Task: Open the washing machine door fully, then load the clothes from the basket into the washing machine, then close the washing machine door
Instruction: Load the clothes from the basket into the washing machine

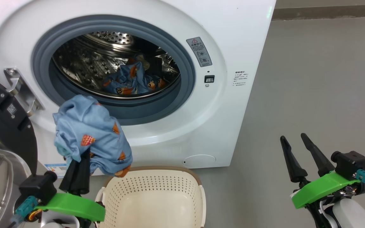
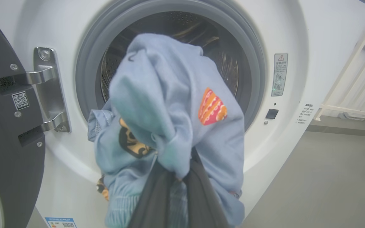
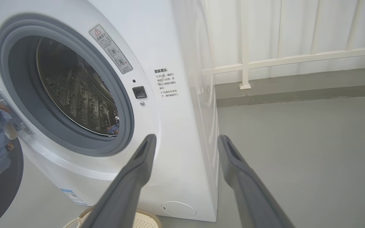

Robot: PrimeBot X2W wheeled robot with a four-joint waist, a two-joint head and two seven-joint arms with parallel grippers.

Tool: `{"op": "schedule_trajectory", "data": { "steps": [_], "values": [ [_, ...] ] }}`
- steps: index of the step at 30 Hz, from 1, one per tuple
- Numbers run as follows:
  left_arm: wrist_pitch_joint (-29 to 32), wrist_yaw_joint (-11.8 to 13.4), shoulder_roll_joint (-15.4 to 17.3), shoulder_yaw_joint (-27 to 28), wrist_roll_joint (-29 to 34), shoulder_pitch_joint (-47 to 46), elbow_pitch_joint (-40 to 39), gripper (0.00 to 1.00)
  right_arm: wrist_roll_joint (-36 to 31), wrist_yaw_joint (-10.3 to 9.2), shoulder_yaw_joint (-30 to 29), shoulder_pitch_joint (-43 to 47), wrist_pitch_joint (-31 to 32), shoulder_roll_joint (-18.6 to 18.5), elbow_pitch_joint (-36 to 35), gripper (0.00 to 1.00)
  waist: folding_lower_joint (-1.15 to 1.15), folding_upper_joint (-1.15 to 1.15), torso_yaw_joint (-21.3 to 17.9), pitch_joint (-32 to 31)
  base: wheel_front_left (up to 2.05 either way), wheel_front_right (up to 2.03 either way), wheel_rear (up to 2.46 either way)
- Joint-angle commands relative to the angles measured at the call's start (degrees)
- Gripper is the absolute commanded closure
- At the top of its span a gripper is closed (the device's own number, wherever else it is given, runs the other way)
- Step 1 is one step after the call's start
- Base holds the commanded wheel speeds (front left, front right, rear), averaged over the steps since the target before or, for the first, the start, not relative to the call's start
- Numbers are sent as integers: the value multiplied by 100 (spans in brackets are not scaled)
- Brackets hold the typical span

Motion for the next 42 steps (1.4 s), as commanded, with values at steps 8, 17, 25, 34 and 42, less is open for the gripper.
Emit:
{"op": "schedule_trajectory", "data": {
  "steps": [8, 17, 25, 34, 42],
  "values": [
    [-67, 70, 57, 489, 386, 102, -414, 100, 26, 26, 51, 24, -46, -104, -211, 0, 0, 0, -41, -7, 0, 0, 0],
    [-68, 22, -6, 550, 448, 113, -393, 100, 2, 26, 55, 3, -46, -84, -224, 0, 0, 0, -69, 43, 0, 0, 0],
    [-42, -6, 24, 529, 471, -76, -282, 100, -18, 26, 82, -75, -46, -76, -244, 0, 0, 0, -143, 169, 0, 0, 0],
    [47, -222, -66, 447, 441, -786, 96, 100, -73, 26, 64, -205, -46, -70, -335, 0, 0, 0, -233, 548, 0, 0, 0],
    [75, -556, -270, 386, 462, -2149, 1283, 100, -188, 26, 47, -495, -46, -18, -494, 0, 0, 0, -408, 1345, 0, 0, 0]
  ]
}}
